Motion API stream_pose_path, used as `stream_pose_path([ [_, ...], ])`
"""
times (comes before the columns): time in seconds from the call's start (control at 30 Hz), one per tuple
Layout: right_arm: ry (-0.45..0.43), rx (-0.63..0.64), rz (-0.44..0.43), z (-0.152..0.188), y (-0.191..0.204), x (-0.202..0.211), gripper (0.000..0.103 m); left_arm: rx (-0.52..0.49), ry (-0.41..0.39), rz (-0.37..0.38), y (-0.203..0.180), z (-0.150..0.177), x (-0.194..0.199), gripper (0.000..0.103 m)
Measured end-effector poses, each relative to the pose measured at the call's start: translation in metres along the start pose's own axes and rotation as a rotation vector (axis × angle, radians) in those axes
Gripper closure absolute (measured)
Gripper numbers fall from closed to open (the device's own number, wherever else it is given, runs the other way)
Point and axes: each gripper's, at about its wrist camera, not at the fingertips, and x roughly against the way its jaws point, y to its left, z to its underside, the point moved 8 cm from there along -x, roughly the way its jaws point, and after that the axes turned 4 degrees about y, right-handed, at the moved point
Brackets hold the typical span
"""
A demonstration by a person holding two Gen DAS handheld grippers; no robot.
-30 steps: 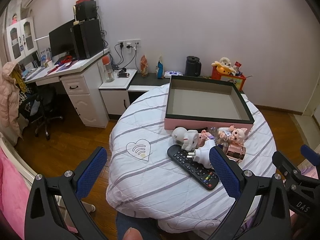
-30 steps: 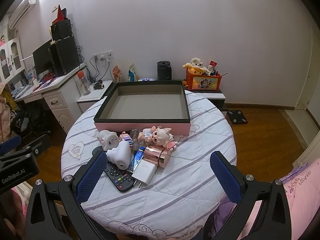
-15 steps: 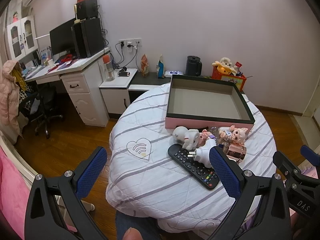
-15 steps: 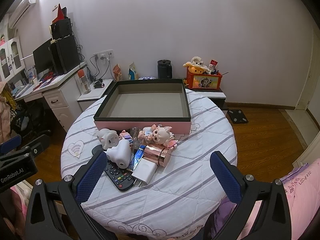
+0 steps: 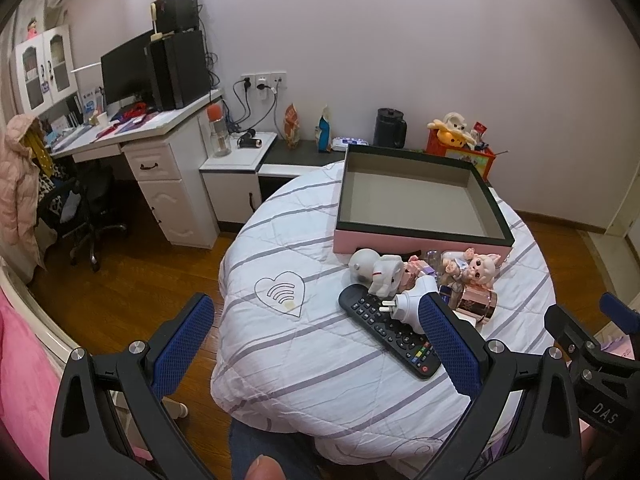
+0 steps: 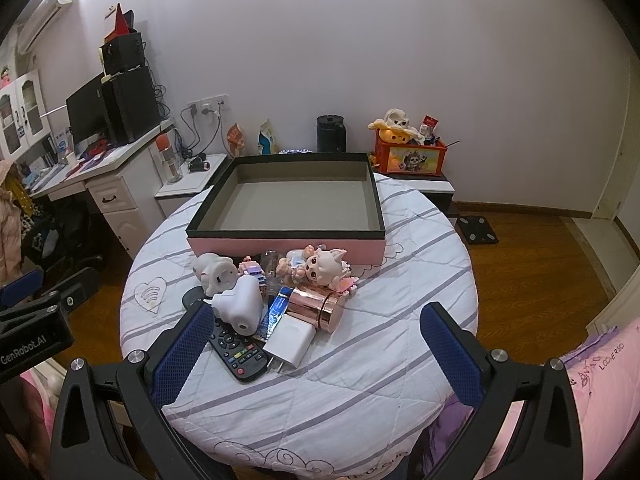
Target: Organize rigid objects
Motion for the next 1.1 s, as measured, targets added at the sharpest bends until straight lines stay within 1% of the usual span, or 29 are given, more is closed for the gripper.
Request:
stream_pose_path([
  [0.33, 0.021, 0.001, 0.006, 0.004, -0.005, -0.014, 0.0, -0.004, 0.017, 0.003, -0.003, 0.0, -0.012, 0.0],
  [0.47, 0.062, 0.003, 0.01, 0.016, -0.013, -0.038, 0.0, -0.012, 0.025, 0.013, -0.007, 0.003, -0.024, 0.0],
  [0.57, 0.103, 0.002, 0.011, 0.026, -0.017, -0.06, 0.0, -0.023, 0.051, 0.005, -0.01, 0.011, -0.044, 0.0],
  [0.77, 0.161, 0.007, -0.015, 0.035, -0.016, -0.104, 0.0, -0.038, 0.127, 0.037, -0.021, 0.032, -0.095, 0.0],
  [0.93, 0.171, -0.02, -0.042, 0.029, -0.016, -0.13, 0.0, -0.063, 0.148, 0.058, -0.03, 0.037, -0.12, 0.0],
  [1.1, 0.2, -0.056, -0.081, 0.026, -0.013, -0.153, 0.012, -0.069, 0.154, 0.098, -0.037, 0.034, -0.132, 0.0],
])
